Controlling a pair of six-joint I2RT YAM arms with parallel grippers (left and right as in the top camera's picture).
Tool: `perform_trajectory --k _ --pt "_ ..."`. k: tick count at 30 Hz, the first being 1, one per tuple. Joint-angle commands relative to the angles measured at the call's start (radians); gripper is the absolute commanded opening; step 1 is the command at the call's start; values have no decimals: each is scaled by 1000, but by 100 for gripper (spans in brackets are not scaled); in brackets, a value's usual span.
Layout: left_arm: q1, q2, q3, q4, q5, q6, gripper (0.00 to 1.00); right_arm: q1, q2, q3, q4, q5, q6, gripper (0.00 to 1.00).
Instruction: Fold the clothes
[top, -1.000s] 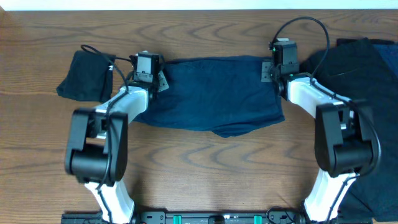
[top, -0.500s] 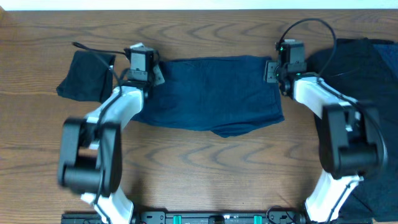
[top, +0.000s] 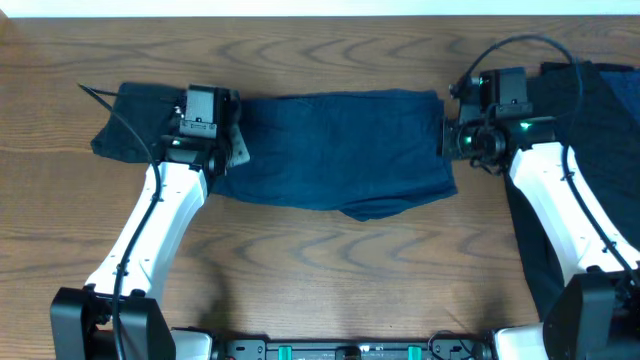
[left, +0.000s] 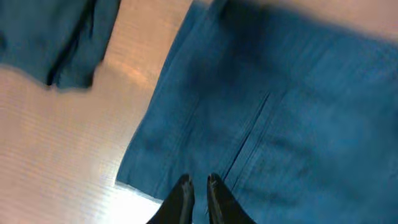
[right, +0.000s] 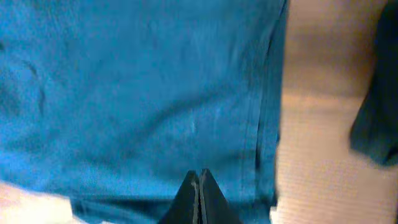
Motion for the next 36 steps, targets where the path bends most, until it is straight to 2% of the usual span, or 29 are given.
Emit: perform_trajectory --k 1,4,11,14,20,31,32,35,36 --pt "5 6 -11 -58 -1 -59 11 16 22 -26 -39 -40 3 1" --pt "5 6 -33 -74 -1 -66 11 26 40 -75 -19 -39 3 1" --pt "5 8 -59 -74 -2 -69 12 20 105 -221 155 -38 25 1" --pt "5 13 -59 -75 -2 -69 12 11 137 -243 152 -28 34 1" --pt "5 45 -59 -87 -1 -68 12 11 213 -260 154 144 89 1" --pt "34 67 -58 -53 -2 -34 13 11 233 -259 135 141 109 4" --pt "46 67 -58 -47 -2 -32 15 10 233 -259 135 141 109 5" --pt "78 67 -58 -21 32 52 42 11 233 -259 138 141 109 6" --pt "88 67 -58 -12 44 77 46 11 233 -259 139 141 109 6"
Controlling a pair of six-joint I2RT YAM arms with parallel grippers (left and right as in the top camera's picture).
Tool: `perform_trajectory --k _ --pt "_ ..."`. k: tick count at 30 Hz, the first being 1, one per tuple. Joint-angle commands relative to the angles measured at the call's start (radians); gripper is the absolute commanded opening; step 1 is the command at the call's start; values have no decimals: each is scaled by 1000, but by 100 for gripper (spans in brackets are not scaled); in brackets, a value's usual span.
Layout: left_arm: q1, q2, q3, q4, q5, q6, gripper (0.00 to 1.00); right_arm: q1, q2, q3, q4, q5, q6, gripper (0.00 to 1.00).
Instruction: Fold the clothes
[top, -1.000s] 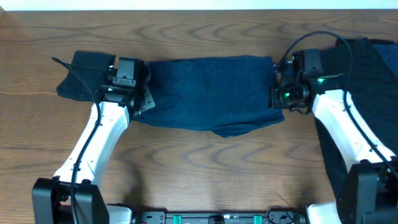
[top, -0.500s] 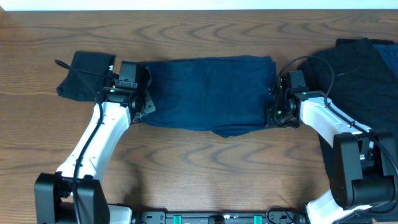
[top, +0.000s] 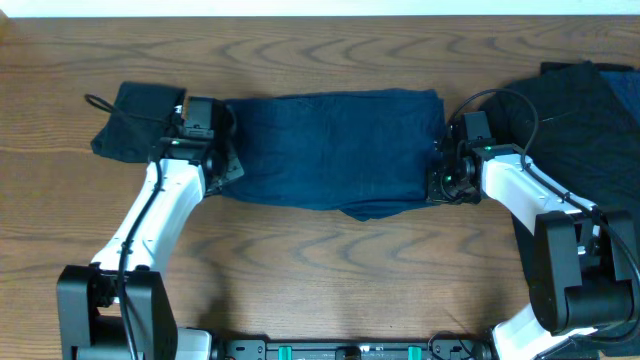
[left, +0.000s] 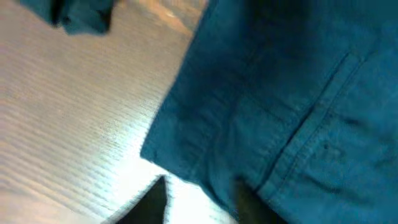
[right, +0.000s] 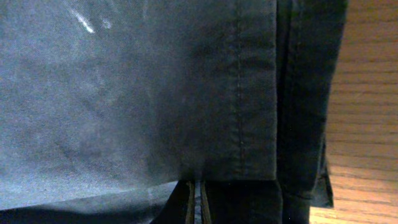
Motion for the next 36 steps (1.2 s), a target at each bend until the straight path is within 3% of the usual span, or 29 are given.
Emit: perform_trajectory --k 1,3,5,22,36 --pt "36 6 -9 21 45 108 50 -7 55 -23 -4 96 13 7" --pt "55 6 -9 42 68 156 64 -7 55 -23 -1 96 13 8" --pt "66 9 -9 64 67 195 69 -7 55 -23 0 96 13 9" --pt "72 245 -9 251 101 311 74 -7 55 -23 11 96 13 15" --pt "72 249 -10 162 101 309 71 -7 55 -23 11 96 13 18"
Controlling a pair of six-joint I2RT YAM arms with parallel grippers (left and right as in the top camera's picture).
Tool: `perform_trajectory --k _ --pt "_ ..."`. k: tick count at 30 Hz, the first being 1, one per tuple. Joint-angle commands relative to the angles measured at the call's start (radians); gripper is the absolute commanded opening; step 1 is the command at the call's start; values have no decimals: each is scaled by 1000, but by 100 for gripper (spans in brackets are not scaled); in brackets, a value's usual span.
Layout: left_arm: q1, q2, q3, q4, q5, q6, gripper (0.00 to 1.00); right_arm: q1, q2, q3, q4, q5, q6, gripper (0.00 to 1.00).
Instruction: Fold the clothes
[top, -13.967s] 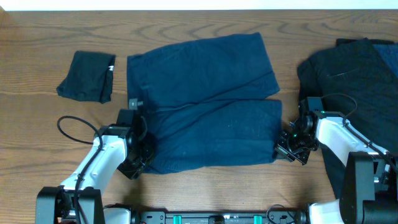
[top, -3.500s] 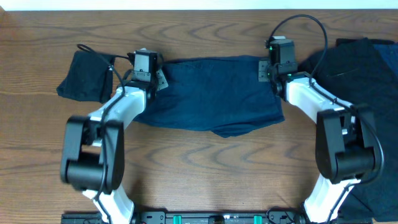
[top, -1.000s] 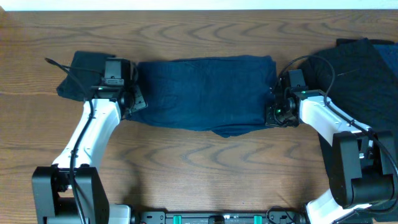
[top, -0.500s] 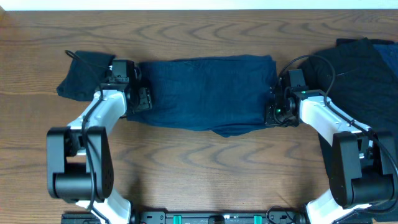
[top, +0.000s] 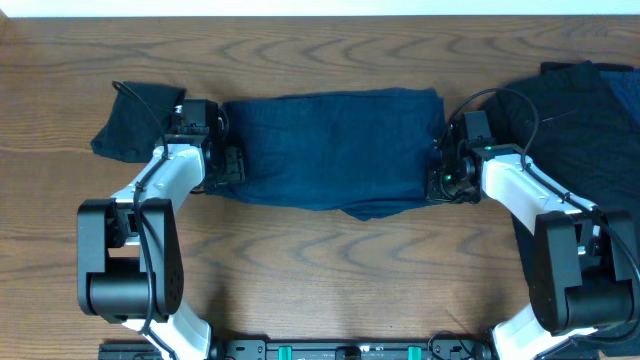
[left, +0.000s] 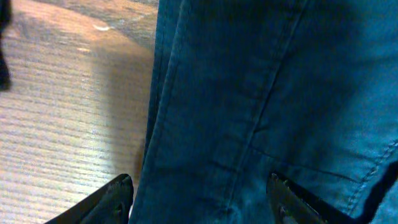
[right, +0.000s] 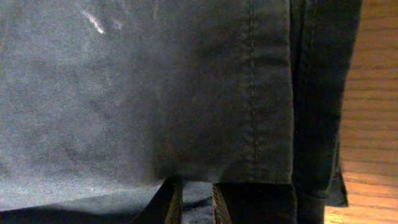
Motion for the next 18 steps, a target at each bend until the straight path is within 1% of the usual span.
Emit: perform_trajectory --k 1,2,3,5,10,11,12,13,14,16,18 --pt "5 3 -4 -12 2 13 73 -7 55 -24 -2 106 8 18" --pt "5 3 -4 -10 2 8 89 -7 55 -24 -2 106 8 18" --pt "5 3 -4 -6 2 -5 100 -7 55 -24 -2 106 8 18" --pt "5 3 -4 -1 2 -36 99 -7 55 -24 -2 106 8 18" --pt "5 18 -4 17 2 -35 100 -7 55 -24 -2 106 8 19" --pt "5 26 -4 18 3 -35 98 -7 55 -24 -2 106 8 20" --pt "5 34 -4 17 3 -35 93 -7 55 -24 -2 106 8 20" --pt "5 45 -4 16 14 -34 83 -7 55 -24 -2 106 8 21" --pt "5 54 -4 16 22 -34 79 -7 55 -24 -2 106 8 21" --pt "5 70 -4 13 41 -35 73 -7 55 -24 -2 106 8 21" --pt "5 79 -4 9 56 -35 72 -7 55 -24 -2 106 8 21"
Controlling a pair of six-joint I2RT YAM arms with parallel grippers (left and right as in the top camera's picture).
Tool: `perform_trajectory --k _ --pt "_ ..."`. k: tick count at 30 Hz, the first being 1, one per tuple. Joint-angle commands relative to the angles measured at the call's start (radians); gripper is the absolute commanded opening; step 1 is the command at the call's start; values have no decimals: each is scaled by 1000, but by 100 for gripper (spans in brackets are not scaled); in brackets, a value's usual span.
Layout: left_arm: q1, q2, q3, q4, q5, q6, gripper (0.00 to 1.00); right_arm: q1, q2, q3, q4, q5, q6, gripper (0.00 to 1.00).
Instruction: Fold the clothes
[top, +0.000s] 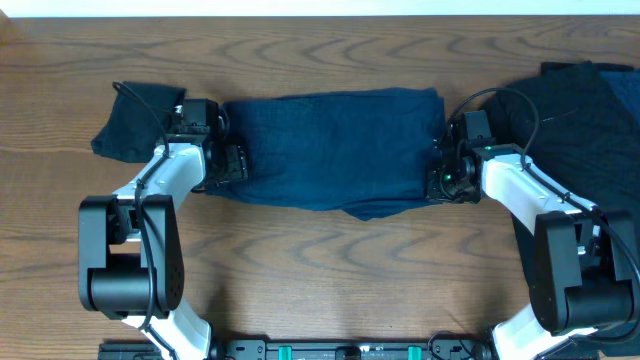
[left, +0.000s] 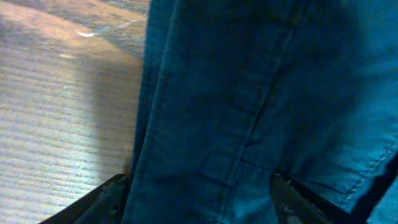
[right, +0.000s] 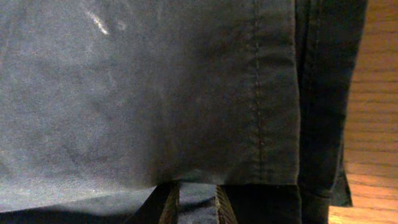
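Observation:
A dark blue folded garment (top: 335, 150) lies flat across the middle of the table. My left gripper (top: 228, 165) is low at its left end. In the left wrist view the left gripper (left: 199, 208) is open wide, with blue cloth (left: 249, 93) spanning the space between its fingers (left: 102, 200). My right gripper (top: 438, 182) is at the garment's lower right corner. In the right wrist view the right gripper (right: 194, 205) is open by a narrow gap, with a fold of the hemmed edge (right: 261, 124) between the fingers.
A crumpled dark cloth (top: 135, 125) lies just left of the left gripper. A large dark garment (top: 585, 110) covers the table's right end, partly under the right arm. Bare wooden table (top: 320, 260) stretches in front of the blue garment.
Both arms have stayed in place. The left gripper has edged slightly further onto the cloth, and the gap between the right fingers is a little wider.
At first both grippers were shut above the garment's two ends. Then both were lower, the left partly open at the left edge and the right still shut at the lower right corner. After that the left stood wide open and the right slightly parted, as now.

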Motion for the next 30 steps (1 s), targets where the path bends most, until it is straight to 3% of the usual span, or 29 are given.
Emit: perform_trajectory --k 1,5,12,20,25,30 --pt "4 58 -9 -16 23 -4 70 -7 55 -24 -5 106 8 21" --pt "4 56 -9 -19 23 -4 50 -7 55 -24 -4 98 8 20" --pt "4 55 0 -20 22 -3 6 -9 44 10 -50 100 7 15" --pt "3 -26 68 -90 22 0 6 -8 -61 235 -254 -2 9 18" --pt "3 -126 73 -122 23 -1 6 21 -90 290 -216 -261 66 14" --pt "3 -235 73 -143 53 -5 6 118 -72 278 -115 -274 115 5"
